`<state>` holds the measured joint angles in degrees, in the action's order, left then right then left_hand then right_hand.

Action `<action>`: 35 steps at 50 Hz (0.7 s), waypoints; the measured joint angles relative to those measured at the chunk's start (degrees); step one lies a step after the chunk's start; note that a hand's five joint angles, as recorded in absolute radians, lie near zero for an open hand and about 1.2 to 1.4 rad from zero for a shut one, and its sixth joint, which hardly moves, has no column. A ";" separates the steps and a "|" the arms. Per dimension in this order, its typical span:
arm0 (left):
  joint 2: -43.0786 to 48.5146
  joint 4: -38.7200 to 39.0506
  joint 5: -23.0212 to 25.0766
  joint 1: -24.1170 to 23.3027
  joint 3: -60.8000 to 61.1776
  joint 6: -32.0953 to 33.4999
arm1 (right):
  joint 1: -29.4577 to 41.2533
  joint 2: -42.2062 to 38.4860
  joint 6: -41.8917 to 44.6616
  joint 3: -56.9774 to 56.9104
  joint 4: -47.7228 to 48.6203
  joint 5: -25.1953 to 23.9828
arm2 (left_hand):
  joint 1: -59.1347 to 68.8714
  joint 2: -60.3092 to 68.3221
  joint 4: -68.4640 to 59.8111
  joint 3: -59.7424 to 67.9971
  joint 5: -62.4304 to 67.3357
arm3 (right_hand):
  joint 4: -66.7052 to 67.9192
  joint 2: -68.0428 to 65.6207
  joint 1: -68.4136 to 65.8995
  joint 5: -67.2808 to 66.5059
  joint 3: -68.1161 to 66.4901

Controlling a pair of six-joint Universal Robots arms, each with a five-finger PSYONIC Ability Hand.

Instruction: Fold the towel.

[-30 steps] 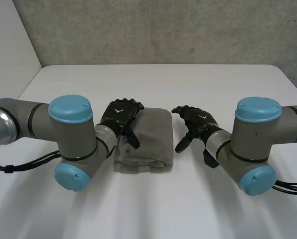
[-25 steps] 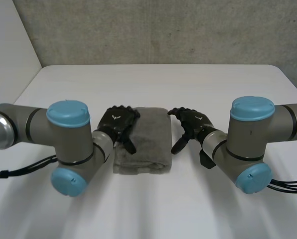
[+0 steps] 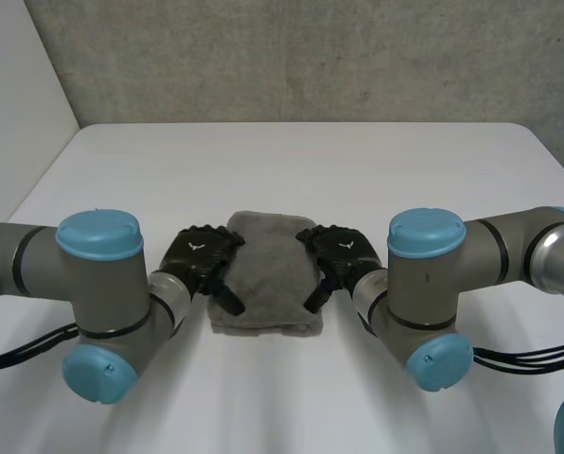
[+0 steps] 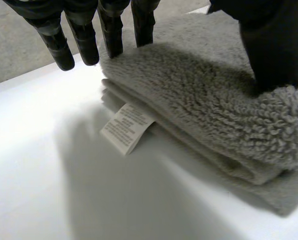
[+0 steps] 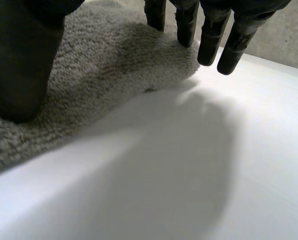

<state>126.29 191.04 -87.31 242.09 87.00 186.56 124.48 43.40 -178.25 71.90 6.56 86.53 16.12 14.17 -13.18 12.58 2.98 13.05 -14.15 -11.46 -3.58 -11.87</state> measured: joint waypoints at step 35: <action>-24.76 -6.02 -8.85 0.64 -4.34 -15.31 | -13.42 32.81 -1.16 8.50 -5.32 -0.51 | 0.00 0.00 0.00 0.00 -0.21 | 0.00 0.00 0.19 0.01 0.00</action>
<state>101.53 185.02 -96.16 242.74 82.66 171.25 111.06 76.21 -179.42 80.40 1.24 86.02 16.12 14.17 -13.18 12.58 2.76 13.05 -14.15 -11.27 -3.57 -11.87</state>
